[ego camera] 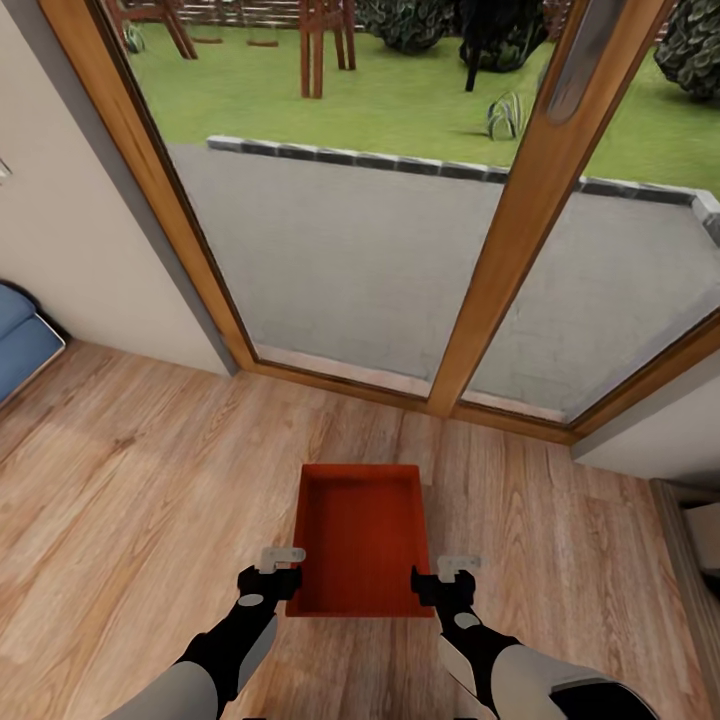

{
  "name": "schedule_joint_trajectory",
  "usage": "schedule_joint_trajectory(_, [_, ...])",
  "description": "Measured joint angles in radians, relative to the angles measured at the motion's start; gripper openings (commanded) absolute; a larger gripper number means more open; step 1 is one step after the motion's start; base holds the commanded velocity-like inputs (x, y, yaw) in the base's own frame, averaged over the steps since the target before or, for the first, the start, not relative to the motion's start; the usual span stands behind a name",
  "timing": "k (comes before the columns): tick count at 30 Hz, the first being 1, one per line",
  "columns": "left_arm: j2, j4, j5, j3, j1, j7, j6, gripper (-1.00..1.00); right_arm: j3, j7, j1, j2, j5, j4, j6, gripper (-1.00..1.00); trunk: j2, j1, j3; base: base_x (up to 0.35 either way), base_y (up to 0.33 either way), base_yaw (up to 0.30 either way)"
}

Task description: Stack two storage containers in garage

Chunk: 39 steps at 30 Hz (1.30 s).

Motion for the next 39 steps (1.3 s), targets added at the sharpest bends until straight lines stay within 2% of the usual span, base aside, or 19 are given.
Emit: schedule_joint_trajectory(39, [0.000,-0.001,0.001,0.008,0.000,0.002,-0.001,1.00,-0.003,0.000,0.000,-0.002,-0.002,0.000,0.000,1.00,-0.273,0.150,-0.122,0.000,0.000,0.000])
